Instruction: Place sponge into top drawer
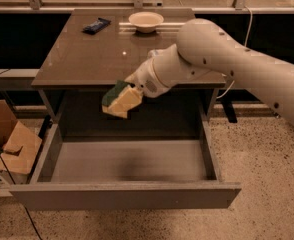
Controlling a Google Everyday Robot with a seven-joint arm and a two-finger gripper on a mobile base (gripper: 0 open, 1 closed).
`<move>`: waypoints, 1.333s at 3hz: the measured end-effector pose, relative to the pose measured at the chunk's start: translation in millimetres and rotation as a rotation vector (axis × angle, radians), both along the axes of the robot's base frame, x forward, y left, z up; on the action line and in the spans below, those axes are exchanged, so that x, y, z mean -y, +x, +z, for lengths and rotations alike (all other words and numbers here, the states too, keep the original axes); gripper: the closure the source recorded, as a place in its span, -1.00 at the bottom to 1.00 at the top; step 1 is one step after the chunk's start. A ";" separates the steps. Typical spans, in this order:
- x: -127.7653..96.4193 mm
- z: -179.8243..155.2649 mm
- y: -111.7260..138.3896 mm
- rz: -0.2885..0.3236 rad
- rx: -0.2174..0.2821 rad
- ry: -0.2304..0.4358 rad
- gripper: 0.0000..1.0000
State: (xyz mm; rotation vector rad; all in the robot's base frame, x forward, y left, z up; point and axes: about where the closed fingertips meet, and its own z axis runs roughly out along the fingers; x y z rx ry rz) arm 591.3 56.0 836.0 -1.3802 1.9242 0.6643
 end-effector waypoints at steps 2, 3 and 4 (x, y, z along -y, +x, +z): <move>26.7 -87.7 -16.7 -0.115 -0.159 0.000 0.63; 37.7 -129.1 -17.9 -0.191 -0.228 -0.015 0.17; 44.8 -167.1 -27.9 -0.241 -0.293 -0.030 -0.30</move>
Offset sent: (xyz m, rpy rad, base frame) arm -0.0132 -0.0448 -0.1421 0.0094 0.2470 -0.2058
